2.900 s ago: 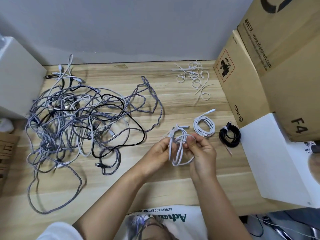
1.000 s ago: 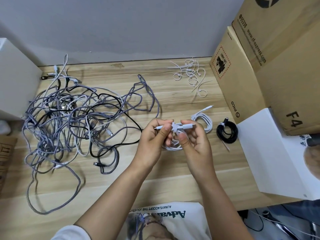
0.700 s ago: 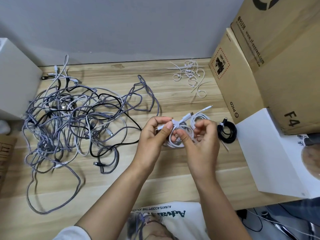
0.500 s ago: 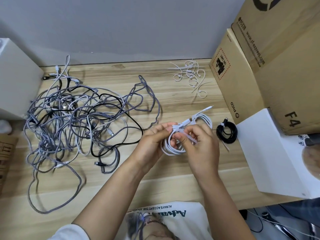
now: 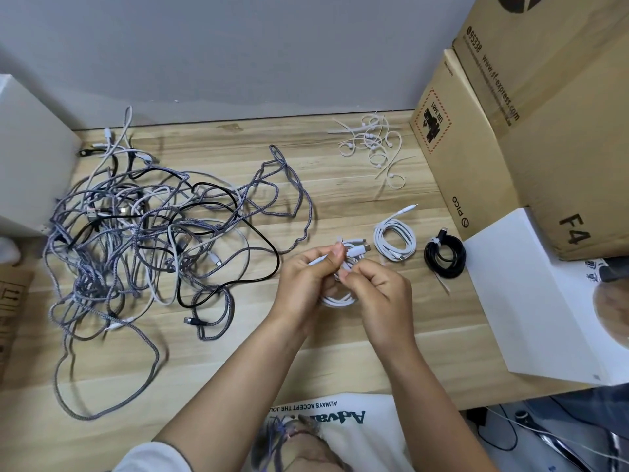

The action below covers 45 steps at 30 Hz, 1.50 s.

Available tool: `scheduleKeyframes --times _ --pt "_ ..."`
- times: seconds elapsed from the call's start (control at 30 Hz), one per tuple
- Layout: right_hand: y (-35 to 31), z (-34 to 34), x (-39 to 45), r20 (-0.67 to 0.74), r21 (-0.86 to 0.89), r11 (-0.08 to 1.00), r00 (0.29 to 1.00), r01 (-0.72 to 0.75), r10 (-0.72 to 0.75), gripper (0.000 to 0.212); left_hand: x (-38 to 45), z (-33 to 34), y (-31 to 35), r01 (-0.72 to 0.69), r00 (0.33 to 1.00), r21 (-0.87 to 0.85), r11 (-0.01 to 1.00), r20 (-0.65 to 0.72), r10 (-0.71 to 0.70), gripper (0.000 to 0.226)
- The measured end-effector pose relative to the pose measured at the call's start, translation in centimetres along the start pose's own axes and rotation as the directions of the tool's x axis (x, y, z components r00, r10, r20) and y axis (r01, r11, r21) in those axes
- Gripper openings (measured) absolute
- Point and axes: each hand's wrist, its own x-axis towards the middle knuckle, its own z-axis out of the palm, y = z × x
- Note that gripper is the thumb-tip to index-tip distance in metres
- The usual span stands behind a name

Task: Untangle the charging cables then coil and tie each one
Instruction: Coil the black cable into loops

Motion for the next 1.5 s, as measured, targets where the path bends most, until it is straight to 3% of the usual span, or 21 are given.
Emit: scheduleKeyframes --times 0.17,0.27,0.3,0.43,0.53,0.6,0.7,1.0,1.1,1.2,1.37,1.5 --pt "2.5 -2.0 0.7 -0.114 0.098 0.993 0.99 -0.068 0.079 0.036 2.0 1.0 -1.8 0.067 0.993 0.11 0.992 0.088 -0.077 0.017" --pt "4.7 -4.2 1.4 -0.205 0.045 0.987 0.965 -0.156 0.162 0.011 3.3 2.3 -3.4 0.084 0.986 0.199 0.976 0.127 -0.11 0.008" --pt "5.6 -5.0 1.8 -0.192 0.038 0.978 0.958 -0.207 0.211 0.012 3.8 2.7 -4.0 0.108 0.982 0.215 0.971 0.131 -0.139 0.006" --pt "8.2 -6.7 3.0 -0.048 0.032 0.941 0.94 -0.338 0.339 0.011 5.6 3.5 -6.1 0.179 0.974 0.34 0.923 0.074 -0.216 0.022" --pt "10.2 -7.4 3.5 -0.165 -0.13 0.931 0.933 -0.342 0.32 0.011 6.2 3.9 -6.8 0.123 0.978 0.536 0.836 0.077 -0.193 0.029" --pt "11.3 -7.9 3.8 -0.234 -0.324 0.875 0.927 -0.359 0.294 0.006 6.3 3.8 -7.3 0.03 0.981 0.668 0.744 0.123 -0.151 0.035" --pt "11.9 -8.0 4.2 -0.3 -0.469 0.805 0.923 -0.363 0.242 0.023 6.0 3.2 -7.9 -0.192 0.969 0.854 0.484 0.242 -0.043 0.048" --pt "11.0 -7.4 3.5 -0.434 -0.564 0.757 0.899 -0.329 0.068 0.037 4.3 2.2 -8.4 -0.452 0.892 0.881 0.14 0.448 0.063 0.058" --pt "10.8 -7.2 3.0 -0.378 -0.622 0.752 0.925 -0.219 -0.043 0.029 3.7 1.6 -9.1 -0.566 0.823 0.822 -0.061 0.568 0.022 0.065" --pt "11.9 -6.7 2.3 -0.301 -0.633 0.757 0.953 -0.163 -0.047 0.035 3.1 0.8 -9.7 -0.539 0.841 0.805 -0.248 0.532 -0.1 0.075" --pt "13.0 -6.0 2.2 -0.399 -0.664 0.714 0.913 -0.221 -0.089 0.04 3.6 1.1 -10.2 -0.528 0.848 0.721 -0.448 0.477 -0.232 0.071" --pt "12.9 -5.8 3.1 -0.456 -0.683 0.669 0.886 -0.292 -0.079 0.038 4.4 1.9 -9.9 -0.509 0.858 0.723 -0.468 0.474 -0.2 0.07"
